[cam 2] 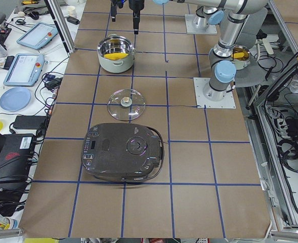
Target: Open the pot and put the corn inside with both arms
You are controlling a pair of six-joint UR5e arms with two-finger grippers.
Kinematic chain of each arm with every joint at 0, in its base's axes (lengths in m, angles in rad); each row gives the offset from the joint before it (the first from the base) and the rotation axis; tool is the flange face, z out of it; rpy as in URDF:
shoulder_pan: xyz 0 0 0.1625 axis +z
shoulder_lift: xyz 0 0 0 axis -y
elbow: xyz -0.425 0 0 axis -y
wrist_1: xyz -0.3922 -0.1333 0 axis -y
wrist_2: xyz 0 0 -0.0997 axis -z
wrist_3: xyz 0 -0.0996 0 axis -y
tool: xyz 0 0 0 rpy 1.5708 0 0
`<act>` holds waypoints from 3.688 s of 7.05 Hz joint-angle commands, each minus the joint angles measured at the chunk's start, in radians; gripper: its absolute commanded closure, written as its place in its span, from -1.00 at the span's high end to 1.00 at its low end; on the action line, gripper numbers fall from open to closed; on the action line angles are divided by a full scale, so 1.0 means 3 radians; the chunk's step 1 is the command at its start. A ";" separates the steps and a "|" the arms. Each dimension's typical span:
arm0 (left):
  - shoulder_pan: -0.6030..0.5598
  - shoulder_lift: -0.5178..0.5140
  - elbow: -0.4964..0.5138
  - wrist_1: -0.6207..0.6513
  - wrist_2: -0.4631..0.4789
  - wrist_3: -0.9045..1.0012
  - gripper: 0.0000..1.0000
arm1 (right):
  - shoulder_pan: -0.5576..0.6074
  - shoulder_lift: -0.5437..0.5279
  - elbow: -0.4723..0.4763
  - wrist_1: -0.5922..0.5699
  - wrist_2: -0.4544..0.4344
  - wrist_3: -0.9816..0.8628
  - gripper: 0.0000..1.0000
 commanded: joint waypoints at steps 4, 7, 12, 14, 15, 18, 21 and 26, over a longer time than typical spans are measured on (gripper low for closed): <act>0.0016 0.0014 -0.0025 0.0012 0.0005 0.0069 1.00 | -0.0598 -0.1211 0.1125 0.0509 -0.0258 -0.0595 1.00; 0.0026 0.0014 -0.0025 0.0012 0.0005 0.0095 1.00 | -0.0604 -0.1388 0.1432 0.0008 -0.0161 -0.1155 1.00; 0.0036 0.0014 -0.0020 0.0012 0.0005 0.0095 1.00 | -0.0614 -0.1291 0.1105 0.0028 -0.0119 -0.0989 1.00; 0.0036 0.0014 -0.0020 0.0012 0.0005 0.0095 1.00 | -0.0685 -0.1291 0.1105 -0.0003 -0.0129 -0.0672 1.00; 0.0042 0.0014 -0.0020 0.0012 0.0005 0.0095 1.00 | -0.0700 -0.1291 0.1105 0.0027 -0.0135 -0.0667 1.00; 0.0047 0.0014 -0.0025 0.0012 0.0005 0.0095 1.00 | -0.0690 -0.1327 0.1110 0.0084 -0.0155 -0.0667 1.00; 0.0047 0.0014 -0.0025 0.0012 0.0005 0.0106 1.00 | -0.0695 -0.1322 0.1110 0.0074 -0.0222 -0.0677 1.00; 0.0042 0.0014 -0.0025 0.0012 0.0005 0.0106 1.00 | -0.0695 -0.1327 0.1110 0.0069 -0.0206 -0.0677 1.00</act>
